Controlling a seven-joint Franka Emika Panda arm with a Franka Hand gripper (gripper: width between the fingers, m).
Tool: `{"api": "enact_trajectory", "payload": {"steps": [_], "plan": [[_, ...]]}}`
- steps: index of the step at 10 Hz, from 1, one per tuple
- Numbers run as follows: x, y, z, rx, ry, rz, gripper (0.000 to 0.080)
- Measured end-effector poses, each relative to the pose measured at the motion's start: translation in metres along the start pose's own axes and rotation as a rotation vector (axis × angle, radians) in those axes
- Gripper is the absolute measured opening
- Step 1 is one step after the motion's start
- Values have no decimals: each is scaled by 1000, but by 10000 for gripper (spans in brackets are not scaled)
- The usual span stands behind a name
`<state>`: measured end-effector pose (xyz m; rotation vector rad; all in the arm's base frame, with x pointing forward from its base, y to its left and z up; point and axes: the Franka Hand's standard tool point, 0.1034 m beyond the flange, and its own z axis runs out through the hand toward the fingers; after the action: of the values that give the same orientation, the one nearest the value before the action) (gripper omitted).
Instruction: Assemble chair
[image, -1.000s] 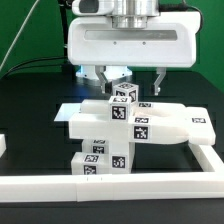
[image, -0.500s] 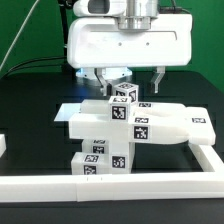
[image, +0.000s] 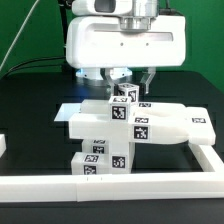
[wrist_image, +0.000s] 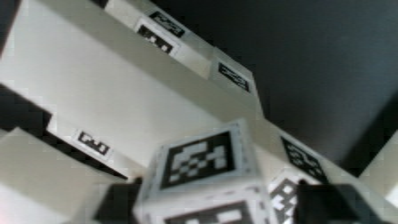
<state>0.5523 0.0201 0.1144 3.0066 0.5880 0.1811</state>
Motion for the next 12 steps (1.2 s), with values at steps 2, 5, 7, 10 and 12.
{"api": "enact_trajectory", "payload": {"steps": [2, 5, 7, 10, 12], "plan": [[0, 0, 0, 0, 0, 150, 283], [0, -1, 0, 5, 1, 389, 283], [0, 0, 1, 5, 3, 592, 283], [1, -1, 1, 16, 4, 896, 284], [2, 0, 2, 43, 12, 1122, 284]]}}
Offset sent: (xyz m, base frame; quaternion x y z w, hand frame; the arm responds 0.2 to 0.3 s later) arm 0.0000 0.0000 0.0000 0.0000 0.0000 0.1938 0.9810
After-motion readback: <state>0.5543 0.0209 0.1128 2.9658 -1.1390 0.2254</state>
